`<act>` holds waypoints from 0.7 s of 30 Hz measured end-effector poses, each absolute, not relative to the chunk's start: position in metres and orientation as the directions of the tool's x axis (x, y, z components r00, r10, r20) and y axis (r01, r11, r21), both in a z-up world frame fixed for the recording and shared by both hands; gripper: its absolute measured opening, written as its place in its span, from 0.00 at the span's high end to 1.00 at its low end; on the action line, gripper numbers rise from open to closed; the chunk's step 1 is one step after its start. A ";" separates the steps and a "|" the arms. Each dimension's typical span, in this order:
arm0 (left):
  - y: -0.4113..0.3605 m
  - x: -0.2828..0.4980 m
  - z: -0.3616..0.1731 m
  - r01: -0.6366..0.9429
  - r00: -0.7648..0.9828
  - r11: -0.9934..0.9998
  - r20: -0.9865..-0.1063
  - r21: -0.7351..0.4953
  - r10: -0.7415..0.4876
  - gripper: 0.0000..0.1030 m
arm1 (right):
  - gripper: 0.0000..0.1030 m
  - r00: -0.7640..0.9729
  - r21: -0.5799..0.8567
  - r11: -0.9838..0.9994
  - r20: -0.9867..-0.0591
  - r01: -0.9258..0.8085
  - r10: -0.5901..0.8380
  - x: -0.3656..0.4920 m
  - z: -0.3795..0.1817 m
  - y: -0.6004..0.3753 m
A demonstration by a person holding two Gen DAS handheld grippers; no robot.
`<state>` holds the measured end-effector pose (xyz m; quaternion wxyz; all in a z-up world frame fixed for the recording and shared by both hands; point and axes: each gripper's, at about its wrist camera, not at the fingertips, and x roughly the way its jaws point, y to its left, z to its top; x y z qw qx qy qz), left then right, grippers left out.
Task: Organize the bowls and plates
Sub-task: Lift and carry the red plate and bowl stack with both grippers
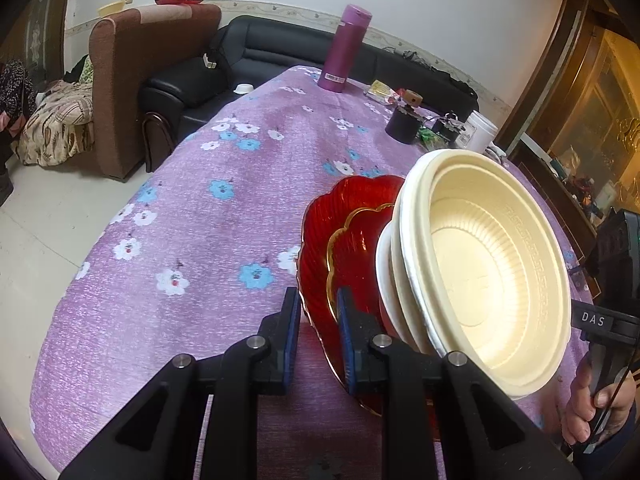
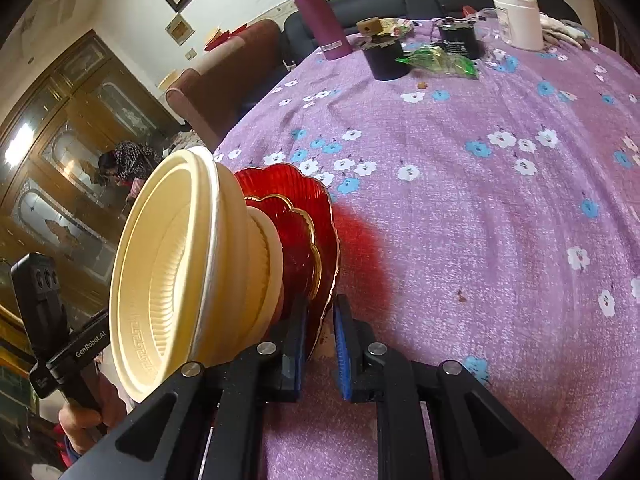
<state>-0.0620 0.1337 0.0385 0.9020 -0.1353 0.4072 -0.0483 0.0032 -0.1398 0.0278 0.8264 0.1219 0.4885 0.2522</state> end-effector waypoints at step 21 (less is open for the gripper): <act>-0.014 -0.029 0.050 0.177 0.603 0.957 -0.743 -0.231 -0.291 0.83 | 0.86 0.542 0.478 0.871 -0.704 -0.117 0.459 -0.036 0.044 -0.285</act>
